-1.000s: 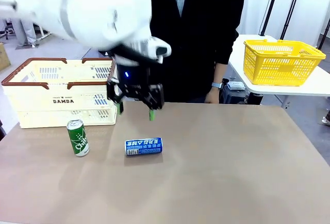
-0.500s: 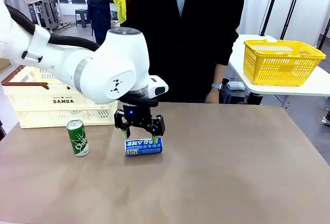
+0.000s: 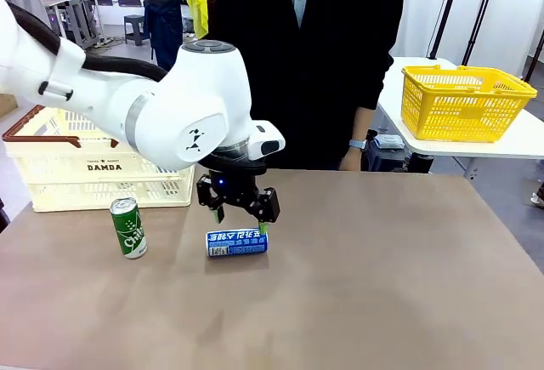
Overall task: Place the drinks into the Shopping basket.
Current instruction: Pick up one drink and place it into the Shopping basket.
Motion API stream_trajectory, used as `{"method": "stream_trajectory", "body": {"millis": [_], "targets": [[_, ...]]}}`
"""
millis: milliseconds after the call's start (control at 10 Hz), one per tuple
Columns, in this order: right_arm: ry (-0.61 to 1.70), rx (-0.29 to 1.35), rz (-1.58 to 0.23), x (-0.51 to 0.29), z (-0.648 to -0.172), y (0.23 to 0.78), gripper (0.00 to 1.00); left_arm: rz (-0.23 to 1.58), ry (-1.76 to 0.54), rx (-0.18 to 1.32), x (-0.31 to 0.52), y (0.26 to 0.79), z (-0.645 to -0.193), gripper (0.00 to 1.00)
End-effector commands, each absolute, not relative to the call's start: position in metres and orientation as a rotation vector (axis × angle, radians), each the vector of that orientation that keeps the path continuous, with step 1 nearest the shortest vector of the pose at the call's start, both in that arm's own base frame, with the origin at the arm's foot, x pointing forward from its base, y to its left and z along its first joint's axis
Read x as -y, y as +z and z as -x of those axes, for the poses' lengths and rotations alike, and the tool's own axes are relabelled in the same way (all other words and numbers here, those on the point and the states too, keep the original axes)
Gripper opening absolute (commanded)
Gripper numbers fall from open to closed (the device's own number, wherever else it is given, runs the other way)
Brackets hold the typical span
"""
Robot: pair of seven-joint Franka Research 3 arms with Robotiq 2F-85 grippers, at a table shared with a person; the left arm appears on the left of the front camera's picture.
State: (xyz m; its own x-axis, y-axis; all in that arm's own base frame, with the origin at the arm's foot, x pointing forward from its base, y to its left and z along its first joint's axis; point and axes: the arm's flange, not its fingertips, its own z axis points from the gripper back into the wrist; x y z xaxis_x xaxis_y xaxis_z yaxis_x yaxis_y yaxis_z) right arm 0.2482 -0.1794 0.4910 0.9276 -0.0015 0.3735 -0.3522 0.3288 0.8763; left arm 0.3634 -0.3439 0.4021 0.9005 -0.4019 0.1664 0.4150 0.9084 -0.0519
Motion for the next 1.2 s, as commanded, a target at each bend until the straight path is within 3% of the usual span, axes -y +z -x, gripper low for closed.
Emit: {"method": "stream_trajectory", "body": {"millis": [0,200,300,400,700,800,900,1100], "targets": [[0.259,0.331,-1.210,0.184,-0.245,0.491,1.00,0.211,-0.879,0.251,0.345,0.397,-0.382,1.00],[0.259,0.331,-1.210,0.184,-0.245,0.491,1.00,0.161,-1.305,0.375,0.338,0.393,-0.386,1.00],[0.259,0.331,-1.210,0.184,-0.245,0.491,1.00,0.130,-1.374,0.412,0.333,0.392,-0.386,1.00],[0.259,0.331,-1.210,0.184,-0.245,0.491,1.00,0.061,-1.452,0.339,0.328,0.390,-0.386,1.00],[0.259,0.331,-1.210,0.184,-0.245,0.491,1.00,-0.010,-1.460,0.189,0.314,0.389,-0.390,1.00],[0.259,0.331,-1.210,0.184,-0.245,0.491,1.00,-0.007,-1.211,0.266,0.310,0.403,-0.397,1.00],[0.259,0.331,-1.210,0.184,-0.245,0.491,1.00,0.011,-1.481,0.239,0.328,0.380,-0.391,1.00],[0.259,0.331,-1.210,0.184,-0.245,0.491,1.00,0.008,-1.393,0.237,0.316,0.389,-0.397,1.00]]}}
